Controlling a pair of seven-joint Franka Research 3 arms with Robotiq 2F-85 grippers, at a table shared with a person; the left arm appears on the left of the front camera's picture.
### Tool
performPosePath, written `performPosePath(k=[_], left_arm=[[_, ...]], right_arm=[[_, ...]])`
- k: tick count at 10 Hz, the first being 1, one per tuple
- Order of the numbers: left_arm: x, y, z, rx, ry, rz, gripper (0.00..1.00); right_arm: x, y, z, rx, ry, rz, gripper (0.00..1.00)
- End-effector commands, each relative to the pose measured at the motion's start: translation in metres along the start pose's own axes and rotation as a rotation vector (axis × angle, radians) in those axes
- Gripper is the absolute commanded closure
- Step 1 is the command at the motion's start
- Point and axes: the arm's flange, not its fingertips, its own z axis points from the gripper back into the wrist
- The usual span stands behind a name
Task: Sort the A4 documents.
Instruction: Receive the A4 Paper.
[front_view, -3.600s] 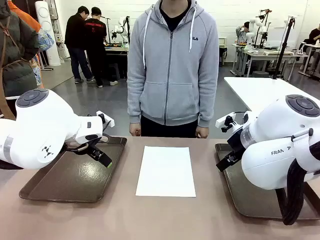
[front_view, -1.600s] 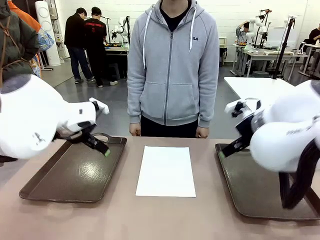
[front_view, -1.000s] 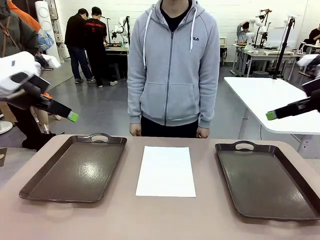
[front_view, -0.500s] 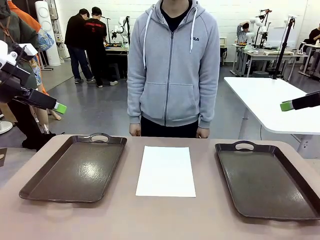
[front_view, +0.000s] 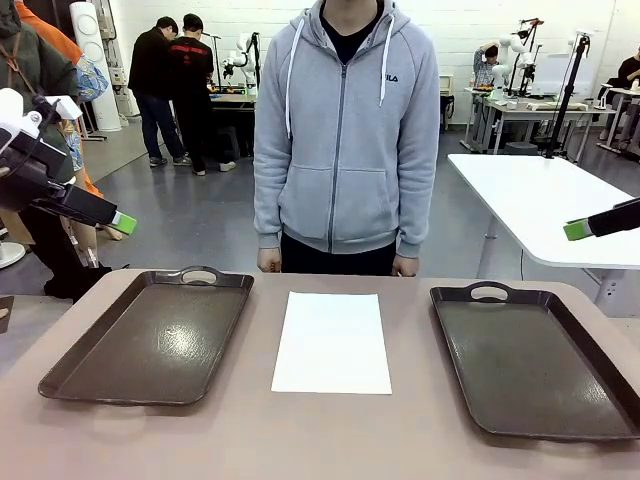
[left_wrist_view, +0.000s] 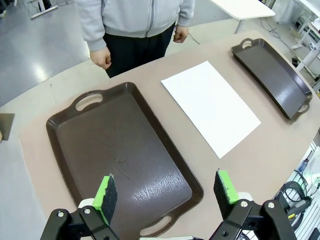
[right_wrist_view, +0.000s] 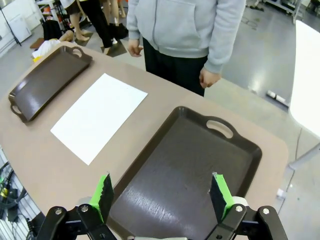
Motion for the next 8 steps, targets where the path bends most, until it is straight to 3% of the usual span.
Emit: performPosePath(k=[1,2,3,8], left_arm=[[-0.060,-0.011,-0.012,-0.024,-0.009,-0.007,0.00],[-0.058,-0.008,-0.014,-0.001,0.016,0.042,0.00],[0.000,0.000,-0.001,-0.003,0.001,0.005,0.00],[0.000,0.000,-0.001,-0.003,0.001,0.005,0.00]], right_arm=[[-0.044,0.022,-0.008,-0.022,0.036,0.032,0.00],[-0.042,0.021,-0.009,-0.027,0.041,0.022,0.00],[-0.001,-0.001,0.000,-0.003,0.008,0.002,0.00],[-0.001,-0.001,0.000,-0.003,0.008,0.002,0.00]])
